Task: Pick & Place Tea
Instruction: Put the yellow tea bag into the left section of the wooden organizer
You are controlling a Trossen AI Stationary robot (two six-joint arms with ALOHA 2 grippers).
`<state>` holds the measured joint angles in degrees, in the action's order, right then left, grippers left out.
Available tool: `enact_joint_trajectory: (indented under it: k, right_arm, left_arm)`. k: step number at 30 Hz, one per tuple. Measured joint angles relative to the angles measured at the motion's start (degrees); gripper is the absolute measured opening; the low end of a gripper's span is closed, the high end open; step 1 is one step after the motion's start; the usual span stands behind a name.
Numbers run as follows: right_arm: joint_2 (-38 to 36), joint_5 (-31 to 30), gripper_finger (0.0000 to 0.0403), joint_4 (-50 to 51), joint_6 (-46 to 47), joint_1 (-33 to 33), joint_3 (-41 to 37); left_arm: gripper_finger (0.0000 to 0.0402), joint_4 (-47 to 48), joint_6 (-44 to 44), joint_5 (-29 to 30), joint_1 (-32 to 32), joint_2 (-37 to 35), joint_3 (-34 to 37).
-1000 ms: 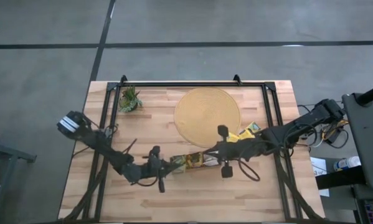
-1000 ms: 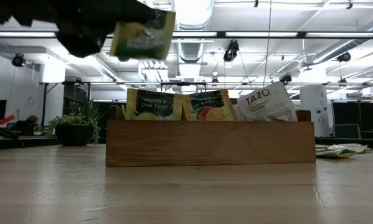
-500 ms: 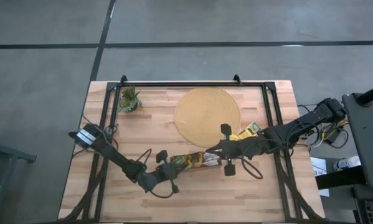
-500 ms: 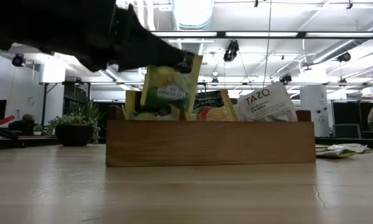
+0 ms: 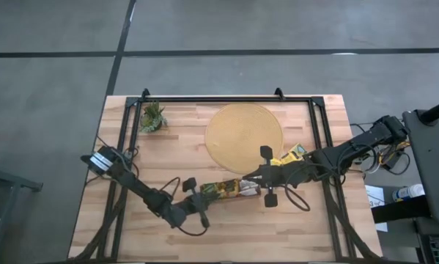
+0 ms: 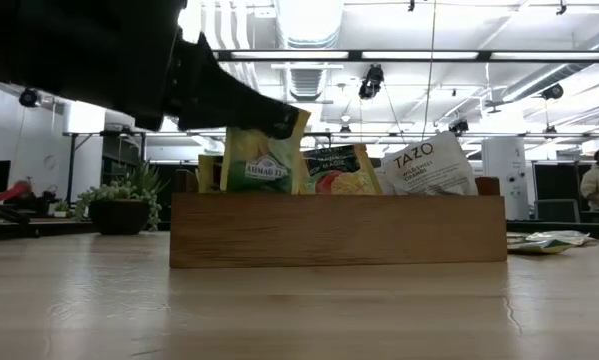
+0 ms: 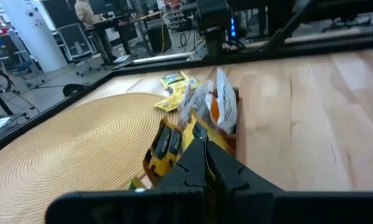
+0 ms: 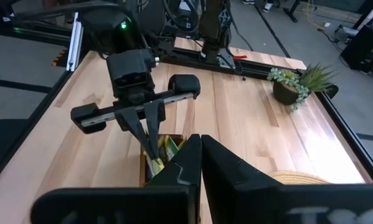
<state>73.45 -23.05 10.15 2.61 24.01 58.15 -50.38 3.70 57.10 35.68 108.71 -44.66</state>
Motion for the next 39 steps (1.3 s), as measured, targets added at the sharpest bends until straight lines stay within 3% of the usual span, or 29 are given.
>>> enact_joint_trajectory:
  k: [5,29,39]
  right_arm:
    - [0.0,0.02,0.0009,0.09,-0.02,0.0,-0.11]
    - [0.0,0.09,0.0009,0.35,-0.03,0.0,-0.31]
    - [0.02,0.09,0.0009,0.31,0.11,0.0,-0.31]
  left_arm:
    - [0.0,2.64,0.73,1.8,0.41,0.0,0.02]
    - [0.0,7.98,1.84,-4.12,0.77,-2.23,-0.31]
    - [0.0,7.38,2.63,-2.9,0.39,-1.64,-0.2]
